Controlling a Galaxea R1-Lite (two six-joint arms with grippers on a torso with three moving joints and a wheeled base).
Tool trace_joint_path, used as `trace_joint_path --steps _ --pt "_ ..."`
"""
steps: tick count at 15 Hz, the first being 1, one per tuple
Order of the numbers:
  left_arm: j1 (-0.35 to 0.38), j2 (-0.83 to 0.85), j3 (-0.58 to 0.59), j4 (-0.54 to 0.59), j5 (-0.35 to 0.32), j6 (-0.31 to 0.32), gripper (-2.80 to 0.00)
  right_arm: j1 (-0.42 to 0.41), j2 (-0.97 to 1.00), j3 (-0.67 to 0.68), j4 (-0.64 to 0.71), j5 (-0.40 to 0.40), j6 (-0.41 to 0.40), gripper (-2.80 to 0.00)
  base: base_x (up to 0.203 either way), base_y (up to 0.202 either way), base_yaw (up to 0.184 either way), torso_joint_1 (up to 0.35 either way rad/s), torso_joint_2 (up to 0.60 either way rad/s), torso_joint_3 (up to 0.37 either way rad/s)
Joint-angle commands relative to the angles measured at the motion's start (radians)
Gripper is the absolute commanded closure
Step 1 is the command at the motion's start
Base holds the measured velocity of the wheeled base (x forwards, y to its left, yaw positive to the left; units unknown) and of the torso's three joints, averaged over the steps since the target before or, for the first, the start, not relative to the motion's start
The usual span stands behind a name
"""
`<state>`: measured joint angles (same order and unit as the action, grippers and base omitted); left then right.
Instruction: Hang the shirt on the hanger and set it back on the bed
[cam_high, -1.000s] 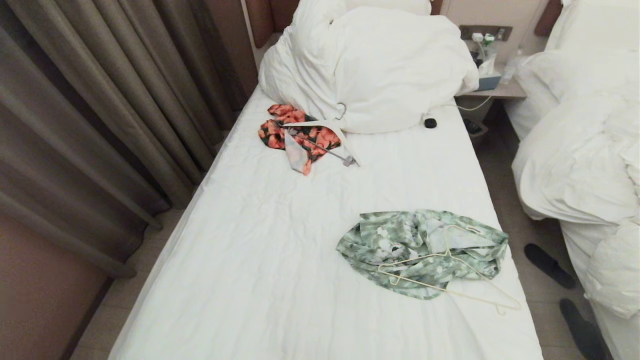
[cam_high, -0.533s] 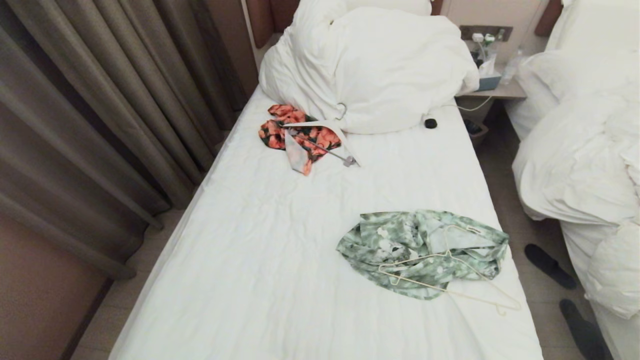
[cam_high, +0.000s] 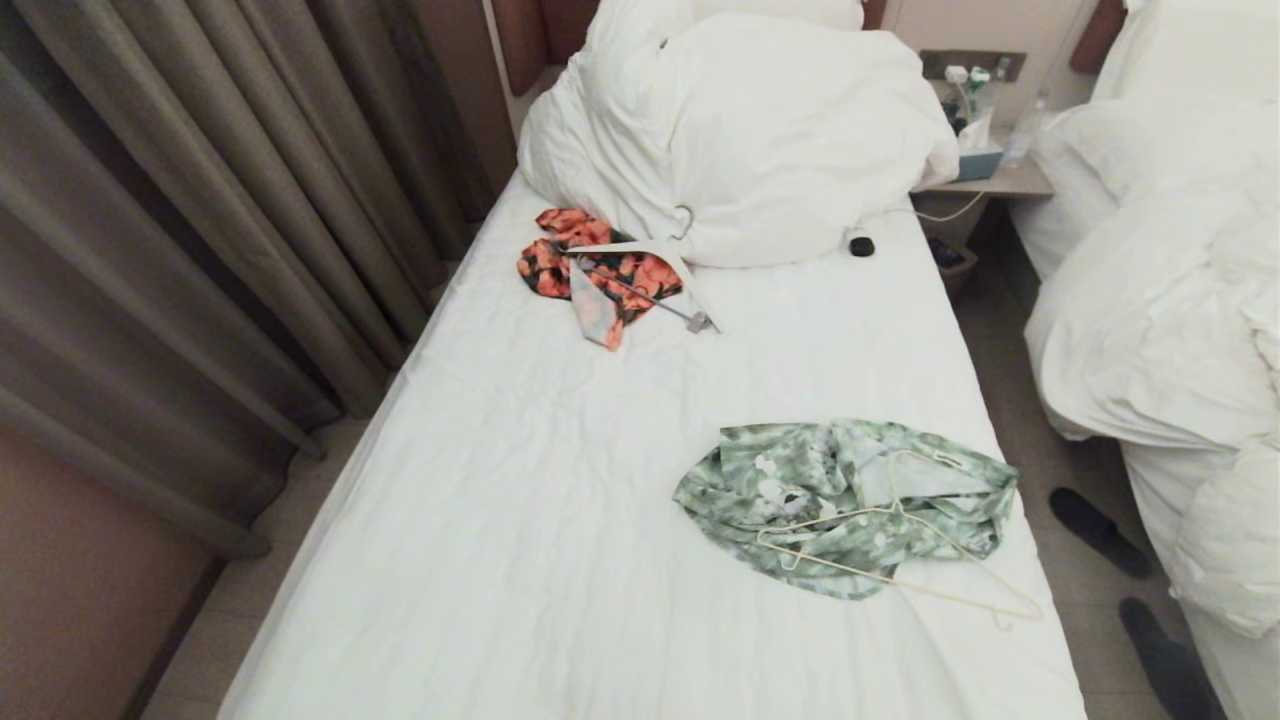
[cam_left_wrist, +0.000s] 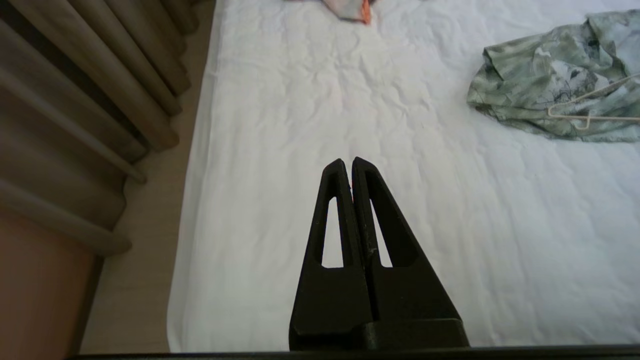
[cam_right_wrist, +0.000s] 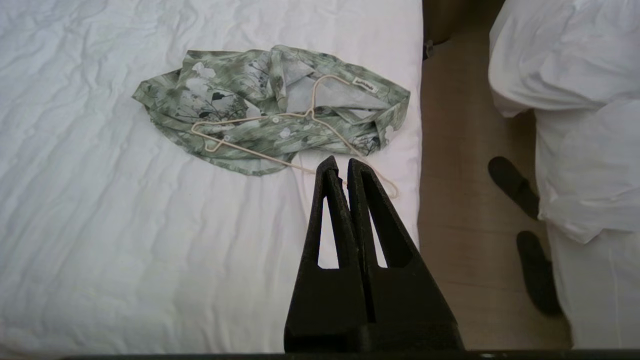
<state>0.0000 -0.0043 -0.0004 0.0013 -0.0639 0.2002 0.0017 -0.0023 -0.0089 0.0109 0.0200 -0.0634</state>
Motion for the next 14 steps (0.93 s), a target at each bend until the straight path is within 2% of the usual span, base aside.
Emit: trace_joint_path --steps 1,6,8,12,14 --pt "0.000 0.004 -0.003 0.011 -0.002 -0.007 0.00 0.000 0.004 0.003 0.004 0.000 0.011 0.00 0.000 0.000 0.000 0.000 0.00 0.000" --pt "0.000 0.004 -0.003 0.013 -0.002 -0.017 0.00 0.001 0.002 0.003 0.001 0.000 0.013 0.00 0.000 0.000 0.000 0.000 0.00 0.000" --pt "0.000 0.004 -0.002 0.012 0.003 -0.057 0.00 0.000 0.003 0.004 0.001 0.001 0.010 0.00 0.000 0.000 0.000 0.000 0.00 0.000" --pt "0.000 0.004 0.000 0.001 0.059 -0.191 0.00 0.001 0.003 0.004 0.001 0.001 0.011 0.00 0.000 0.000 0.000 0.000 0.00 0.000" --pt "0.000 0.004 0.000 0.000 0.059 -0.193 0.00 0.001 0.002 0.004 0.001 0.000 0.013 0.00 0.000 0.000 0.000 0.000 0.00 0.000"
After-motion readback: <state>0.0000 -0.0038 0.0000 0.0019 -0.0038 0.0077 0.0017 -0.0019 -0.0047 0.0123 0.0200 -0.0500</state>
